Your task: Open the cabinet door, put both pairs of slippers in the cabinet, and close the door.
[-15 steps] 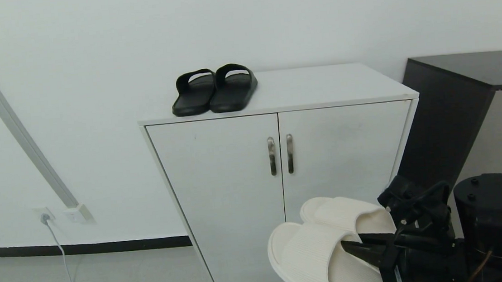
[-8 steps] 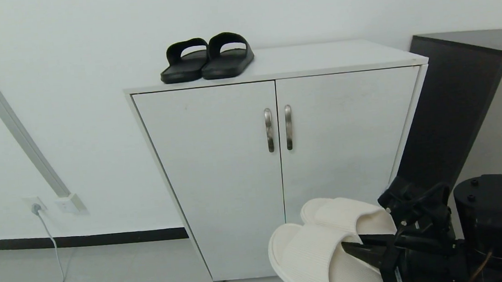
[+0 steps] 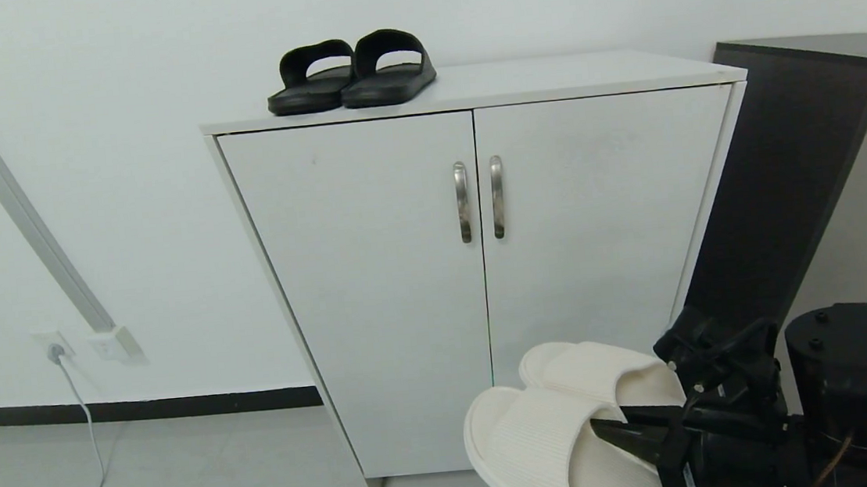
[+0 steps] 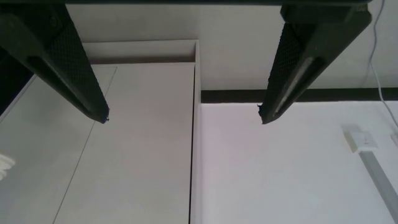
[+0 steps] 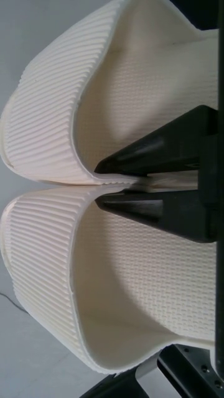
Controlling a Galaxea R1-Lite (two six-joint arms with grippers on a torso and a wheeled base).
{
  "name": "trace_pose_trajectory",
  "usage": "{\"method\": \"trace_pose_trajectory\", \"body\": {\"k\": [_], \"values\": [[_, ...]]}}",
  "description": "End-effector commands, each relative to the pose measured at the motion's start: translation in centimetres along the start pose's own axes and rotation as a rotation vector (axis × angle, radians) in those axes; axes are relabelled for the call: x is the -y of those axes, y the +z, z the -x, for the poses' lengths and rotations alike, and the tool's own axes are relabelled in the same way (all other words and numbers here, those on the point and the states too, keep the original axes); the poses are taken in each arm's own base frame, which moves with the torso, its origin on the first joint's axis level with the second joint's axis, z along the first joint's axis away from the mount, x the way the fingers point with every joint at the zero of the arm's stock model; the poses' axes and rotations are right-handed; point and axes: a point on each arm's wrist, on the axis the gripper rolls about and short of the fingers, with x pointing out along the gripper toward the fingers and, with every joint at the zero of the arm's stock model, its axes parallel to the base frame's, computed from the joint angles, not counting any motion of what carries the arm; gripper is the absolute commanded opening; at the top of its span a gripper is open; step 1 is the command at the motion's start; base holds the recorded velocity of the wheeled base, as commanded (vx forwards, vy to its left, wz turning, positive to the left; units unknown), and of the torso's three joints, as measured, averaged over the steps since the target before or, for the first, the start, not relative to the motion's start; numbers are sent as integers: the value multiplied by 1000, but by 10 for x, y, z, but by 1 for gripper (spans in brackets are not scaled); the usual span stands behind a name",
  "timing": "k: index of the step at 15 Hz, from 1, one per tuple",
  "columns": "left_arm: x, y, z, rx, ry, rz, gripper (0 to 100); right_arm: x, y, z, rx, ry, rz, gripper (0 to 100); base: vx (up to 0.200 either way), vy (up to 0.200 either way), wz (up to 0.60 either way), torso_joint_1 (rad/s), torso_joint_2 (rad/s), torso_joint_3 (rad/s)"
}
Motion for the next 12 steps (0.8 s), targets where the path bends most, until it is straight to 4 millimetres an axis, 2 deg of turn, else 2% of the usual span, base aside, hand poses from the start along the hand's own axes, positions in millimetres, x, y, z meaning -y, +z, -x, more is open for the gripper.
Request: {"method": "trace_pose_trajectory", "body": {"k": [1, 3, 5, 7, 9, 12], "values": [[0, 0, 0, -1, 2, 1, 100, 0, 0, 0, 0, -1, 0, 0, 0, 0, 0, 0, 0, 0], [0, 2, 0, -1, 2, -12, 100, 0, -1, 0, -2, 1, 0, 0, 0, 0, 0, -1, 87, 92], [0, 48, 0, 36, -5, 38, 100, -1, -1, 0, 3, 4, 3, 0, 0, 0, 0, -2, 124, 80], [2, 66, -10, -18, -78, 44, 100, -2, -1, 0, 6, 7, 21, 0, 0, 0, 0, -1, 28, 21], [6, 86, -40, -143, -258, 60, 100, -2, -3, 1, -2, 9, 26, 0, 0, 0, 0, 0, 0, 0], [13, 101, -83, -184, -453, 74, 100, -2, -4, 1, -5, 9, 28, 0, 0, 0, 0, 0, 0, 0]]}}
